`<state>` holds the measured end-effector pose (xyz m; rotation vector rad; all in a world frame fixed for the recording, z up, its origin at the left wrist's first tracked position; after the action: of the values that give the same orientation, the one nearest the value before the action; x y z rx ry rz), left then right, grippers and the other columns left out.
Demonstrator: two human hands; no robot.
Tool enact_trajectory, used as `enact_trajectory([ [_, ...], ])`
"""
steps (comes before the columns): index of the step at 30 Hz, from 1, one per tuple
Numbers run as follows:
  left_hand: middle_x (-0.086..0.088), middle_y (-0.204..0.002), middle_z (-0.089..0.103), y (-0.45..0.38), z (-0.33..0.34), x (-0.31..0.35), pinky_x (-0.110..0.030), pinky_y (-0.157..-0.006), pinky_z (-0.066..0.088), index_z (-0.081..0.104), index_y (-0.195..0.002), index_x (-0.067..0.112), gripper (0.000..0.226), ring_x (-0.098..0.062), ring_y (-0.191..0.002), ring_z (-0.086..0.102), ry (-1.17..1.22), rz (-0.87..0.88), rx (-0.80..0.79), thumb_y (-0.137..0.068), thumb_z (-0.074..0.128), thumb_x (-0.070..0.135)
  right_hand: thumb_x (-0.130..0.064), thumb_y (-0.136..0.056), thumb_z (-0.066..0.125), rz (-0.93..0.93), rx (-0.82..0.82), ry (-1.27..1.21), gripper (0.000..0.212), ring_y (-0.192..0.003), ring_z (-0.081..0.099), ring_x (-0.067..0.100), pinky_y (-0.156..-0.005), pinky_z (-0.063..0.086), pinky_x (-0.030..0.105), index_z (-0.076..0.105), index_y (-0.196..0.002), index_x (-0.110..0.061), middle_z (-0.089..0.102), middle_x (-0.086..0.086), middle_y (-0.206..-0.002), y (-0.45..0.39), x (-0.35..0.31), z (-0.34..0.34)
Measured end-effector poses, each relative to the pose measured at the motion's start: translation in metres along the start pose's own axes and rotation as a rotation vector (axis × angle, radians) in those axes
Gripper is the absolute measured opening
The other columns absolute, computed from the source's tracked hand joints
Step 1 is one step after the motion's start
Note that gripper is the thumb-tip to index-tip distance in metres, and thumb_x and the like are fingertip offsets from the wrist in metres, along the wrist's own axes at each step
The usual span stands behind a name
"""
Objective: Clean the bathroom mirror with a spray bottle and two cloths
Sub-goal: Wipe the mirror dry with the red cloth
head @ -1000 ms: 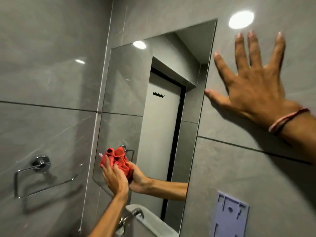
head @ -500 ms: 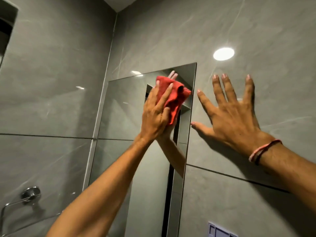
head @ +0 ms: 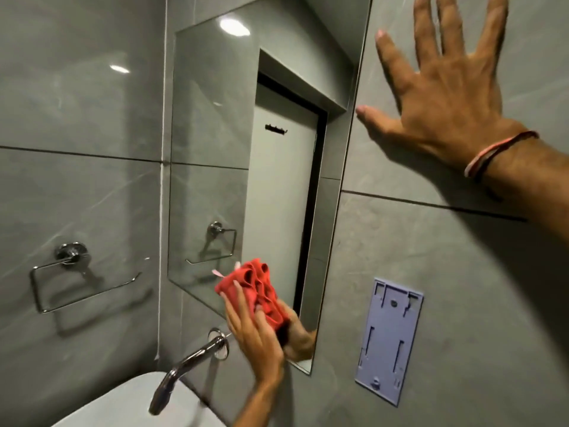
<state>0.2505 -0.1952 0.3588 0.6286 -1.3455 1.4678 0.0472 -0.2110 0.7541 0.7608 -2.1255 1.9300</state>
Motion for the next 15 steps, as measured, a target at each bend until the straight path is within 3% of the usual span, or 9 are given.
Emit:
enact_trajectory([
  [3,-0.021,-0.164,0.026,0.037,0.022,0.037,-0.051,-0.122,0.023,0.034,-0.147,0.023,0.065,-0.04,-0.15,0.029,0.096,0.046,-0.036,-0.083,0.047,0.024,-0.08,-0.091,0.031,-0.01,-0.023,0.027,0.093,-0.162,0.009,0.042,-0.122,0.009,0.078,0.022,-0.165,-0.025,0.01,0.026,-0.174,0.0,0.006,-0.012],
  [6,-0.018,-0.165,0.026,0.008,0.044,0.111,-0.046,-0.123,0.018,0.037,-0.145,0.03,0.064,-0.038,-0.15,0.027,0.185,0.092,-0.021,-0.082,0.046,0.029,-0.074,-0.094,0.036,-0.058,-0.053,-0.027,0.088,-0.161,0.016,0.04,-0.128,0.01,0.069,0.025,-0.164,-0.023,0.014,0.025,-0.173,0.002,0.014,-0.021],
  [10,-0.002,-0.17,0.017,-0.06,0.077,0.258,-0.047,-0.127,0.012,0.042,-0.15,0.036,0.062,-0.023,-0.156,0.015,0.373,0.321,-0.125,-0.088,0.042,0.031,-0.067,-0.097,0.038,-0.022,-0.035,-0.229,0.082,-0.157,0.028,0.041,-0.126,0.028,0.053,0.027,-0.164,-0.021,0.021,0.023,-0.172,0.017,0.04,-0.036],
  [15,-0.014,-0.165,0.03,-0.101,0.119,0.453,-0.047,-0.125,0.024,0.052,-0.145,0.018,0.061,-0.029,-0.151,0.028,0.483,0.625,-0.417,-0.086,0.035,0.024,-0.067,-0.096,0.035,0.158,0.047,-0.612,0.08,-0.157,0.032,0.027,-0.128,0.033,0.045,0.022,-0.165,-0.028,0.028,0.012,-0.172,0.015,0.075,-0.058],
])
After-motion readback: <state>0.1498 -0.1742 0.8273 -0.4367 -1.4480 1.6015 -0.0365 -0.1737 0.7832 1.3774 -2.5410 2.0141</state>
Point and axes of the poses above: each hand's wrist, its own y-axis away from the middle knuckle, its own z-axis out of the palm, x = y × z, the point moved 4 cm from there along -y, towards the middle knuckle
